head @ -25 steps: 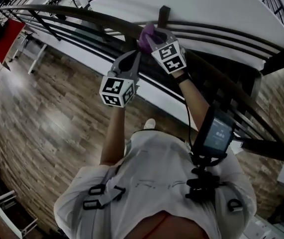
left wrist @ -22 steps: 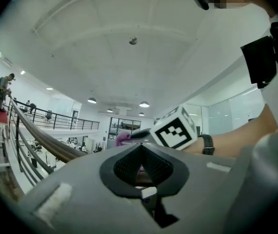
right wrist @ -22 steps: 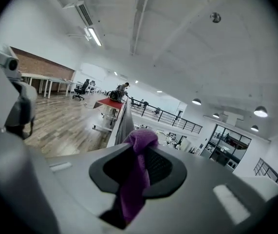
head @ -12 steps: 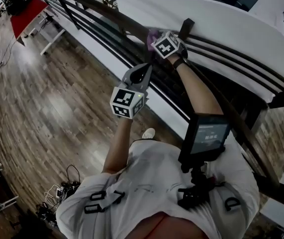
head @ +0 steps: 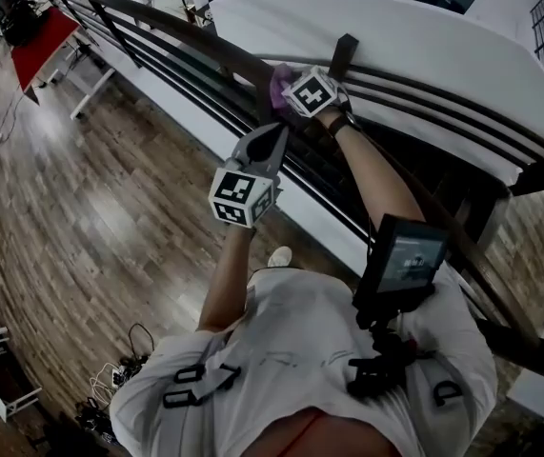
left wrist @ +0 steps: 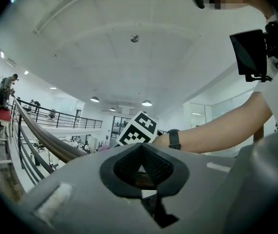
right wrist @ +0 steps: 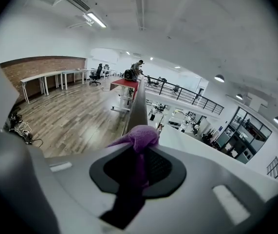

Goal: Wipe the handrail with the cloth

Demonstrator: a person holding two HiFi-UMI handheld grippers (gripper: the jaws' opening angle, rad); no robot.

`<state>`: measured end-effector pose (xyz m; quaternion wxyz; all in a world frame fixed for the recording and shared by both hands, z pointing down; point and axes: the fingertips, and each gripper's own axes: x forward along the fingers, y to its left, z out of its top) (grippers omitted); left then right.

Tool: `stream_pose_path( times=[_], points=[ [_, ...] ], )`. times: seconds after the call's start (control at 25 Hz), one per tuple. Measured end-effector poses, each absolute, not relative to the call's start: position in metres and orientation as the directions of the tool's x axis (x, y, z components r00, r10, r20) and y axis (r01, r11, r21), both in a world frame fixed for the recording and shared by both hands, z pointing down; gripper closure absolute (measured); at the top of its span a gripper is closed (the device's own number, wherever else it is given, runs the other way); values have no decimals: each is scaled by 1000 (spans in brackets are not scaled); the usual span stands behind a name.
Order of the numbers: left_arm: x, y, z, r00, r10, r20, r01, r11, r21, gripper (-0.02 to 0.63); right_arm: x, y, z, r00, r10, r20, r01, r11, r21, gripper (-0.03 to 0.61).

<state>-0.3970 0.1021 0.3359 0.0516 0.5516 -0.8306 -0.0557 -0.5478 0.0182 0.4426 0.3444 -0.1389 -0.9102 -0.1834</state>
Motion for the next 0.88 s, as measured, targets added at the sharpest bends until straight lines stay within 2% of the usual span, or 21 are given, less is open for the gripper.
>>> stream_pose_path(
  times=[0.12,0.28,0.44,0.88],
  points=[
    [-381,92,339,-364,-931,32,-918,364,156,612,-537,19,444,-723,157,672,413,878,240,522],
    [-358,75,334,-342,-939,17,-928,341,151,612,-510,4,443,-720,116,684,386,886,257,522],
    [-341,64,331,-332,-943,-4,-936,329,127,612,-494,13,442,-732,160,662,427,865,264,522],
    [-296,38,336,-263,-965,21,-957,264,121,612,-428,-16,442,-731,142,667,394,886,243,522]
  ],
)
